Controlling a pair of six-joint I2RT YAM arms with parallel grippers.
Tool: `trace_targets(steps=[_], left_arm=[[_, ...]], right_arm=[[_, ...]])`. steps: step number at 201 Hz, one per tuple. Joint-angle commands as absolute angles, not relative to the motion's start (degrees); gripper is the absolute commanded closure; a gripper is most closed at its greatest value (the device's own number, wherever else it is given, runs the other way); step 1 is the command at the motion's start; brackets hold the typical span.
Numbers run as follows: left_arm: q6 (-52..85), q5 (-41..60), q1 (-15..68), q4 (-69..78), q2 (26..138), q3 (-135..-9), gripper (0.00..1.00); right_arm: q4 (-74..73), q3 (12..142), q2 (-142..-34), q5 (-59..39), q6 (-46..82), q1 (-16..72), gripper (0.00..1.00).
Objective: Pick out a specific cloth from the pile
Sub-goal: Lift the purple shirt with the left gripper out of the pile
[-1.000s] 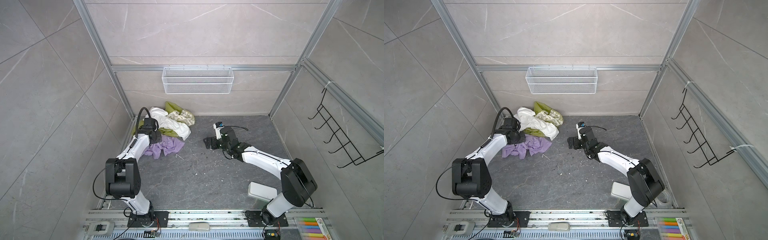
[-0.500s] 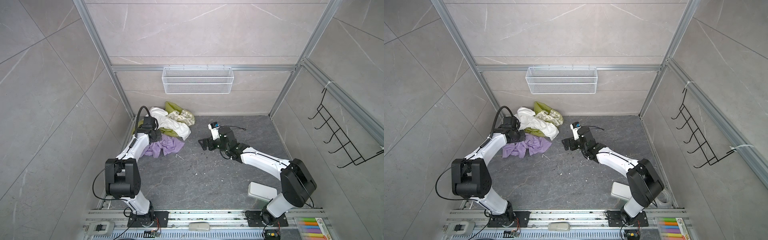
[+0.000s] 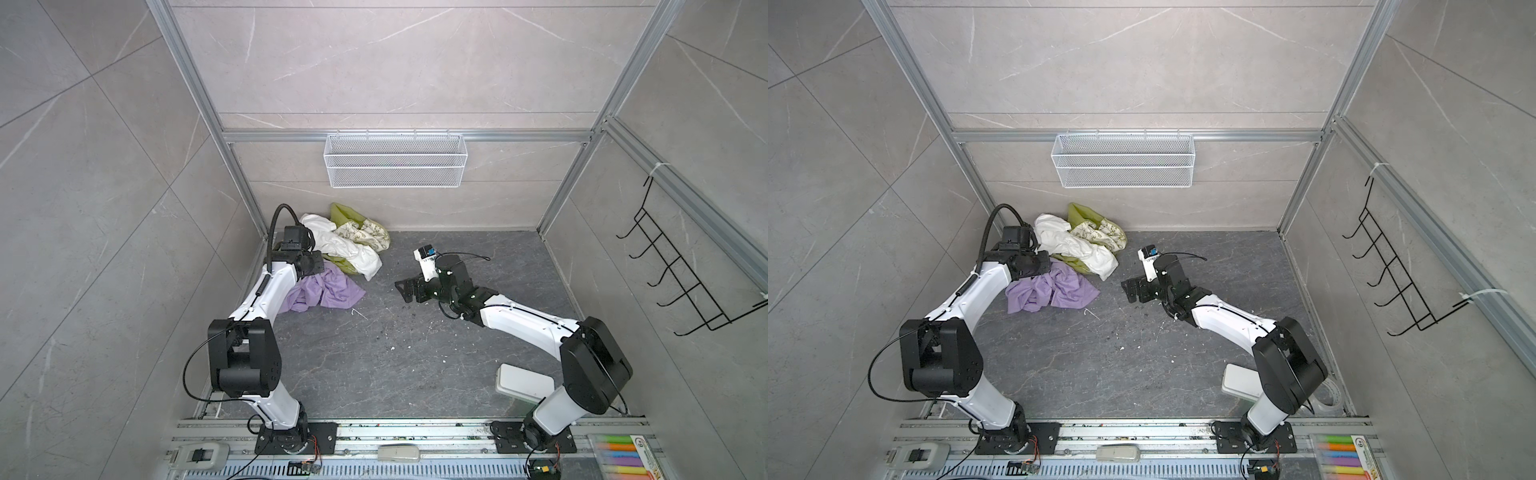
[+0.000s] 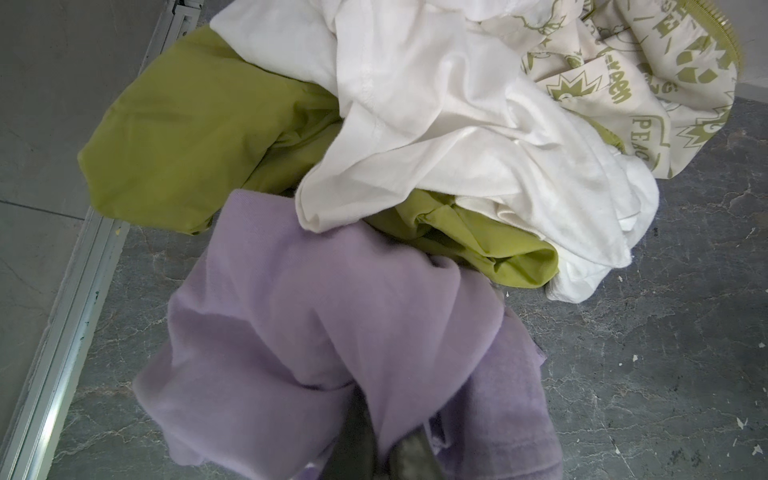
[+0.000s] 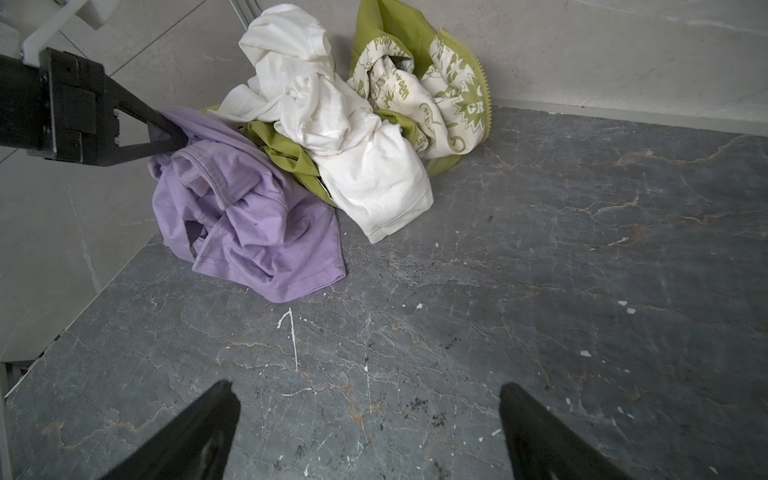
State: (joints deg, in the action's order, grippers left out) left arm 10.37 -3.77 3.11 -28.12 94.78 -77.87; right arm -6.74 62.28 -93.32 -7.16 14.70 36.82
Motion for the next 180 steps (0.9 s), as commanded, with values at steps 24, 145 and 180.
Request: trace_targets(steps=[24,145,180], left_arm=[[11.5,-1.5,3.0,-25.2,89.4,-80.3,1.00],[11.7,1.1,3.0,-25.4,87.0,-82.8,1.00],[11.3,1.4,3.0,-25.5,85.5,-83.0,1.00]], right_arm=[[-7.2,64.2,-93.3,-8.1,13.5,37.7,0.00],[-6.1,64.8,-92.4,-7.4,13.0,38.4,0.00],[-5.7,65.2,-91.7,-7.3,12.9,38.7,0.00]])
